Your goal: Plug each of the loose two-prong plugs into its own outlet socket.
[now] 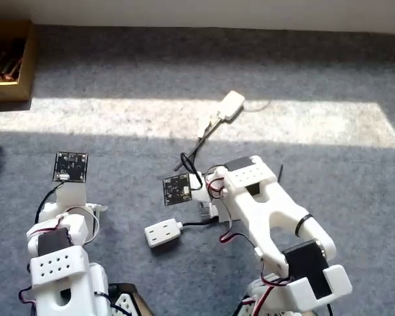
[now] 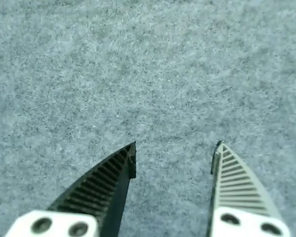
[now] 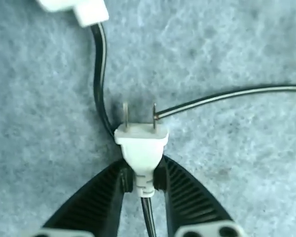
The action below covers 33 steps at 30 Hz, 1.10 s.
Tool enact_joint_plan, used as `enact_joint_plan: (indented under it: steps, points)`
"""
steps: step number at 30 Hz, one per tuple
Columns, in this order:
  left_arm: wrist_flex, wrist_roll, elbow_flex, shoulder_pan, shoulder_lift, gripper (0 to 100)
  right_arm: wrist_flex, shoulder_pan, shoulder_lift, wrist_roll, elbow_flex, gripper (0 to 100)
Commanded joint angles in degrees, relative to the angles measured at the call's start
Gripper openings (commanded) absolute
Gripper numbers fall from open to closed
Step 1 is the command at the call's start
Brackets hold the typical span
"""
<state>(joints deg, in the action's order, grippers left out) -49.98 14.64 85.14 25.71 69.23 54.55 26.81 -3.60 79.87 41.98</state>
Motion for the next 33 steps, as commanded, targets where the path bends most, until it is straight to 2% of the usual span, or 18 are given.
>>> enact_joint_plan:
  steps: [1, 5, 9, 12, 15, 21, 24, 30, 33]
  points:
    - [0.79, 0.44, -0.13, 0.04, 0.66, 26, -2.24, -2.15, 2.59, -0.53, 0.92, 6.3]
    - [0.88, 0.44, -0.13, 0.04, 0.66, 26, -5.85, -3.47, 8.66, -3.69, 0.04, 6.3]
    - [0.88, 0.44, -0.04, -0.84, 0.66, 26, -4.97, -3.47, 10.86, -12.13, -5.49, 0.7]
    - [0.97, 0.53, 0.84, -2.42, 1.10, 26, -4.79, -3.12, 8.84, -22.24, -9.19, 0.6]
    - [0.97, 0.53, 0.84, -2.51, 1.19, 26, 0.66, -2.42, 4.88, -28.92, -14.37, 0.5]
    - [0.97, 0.53, 0.84, -2.42, 1.19, 26, 22.64, -0.13, -0.48, -30.59, -29.32, 0.5]
    - [0.97, 0.53, 1.01, -2.42, 1.19, 26, 30.20, 0.04, -0.40, -30.59, -36.35, 0.5]
    - [0.97, 0.53, 1.01, -2.42, 1.19, 26, 34.07, 0.04, -0.48, -31.12, -37.23, 0.5]
    - [0.97, 0.53, 0.92, -2.51, 1.19, 26, 33.27, 0.75, -0.92, -37.27, -36.88, 0.5]
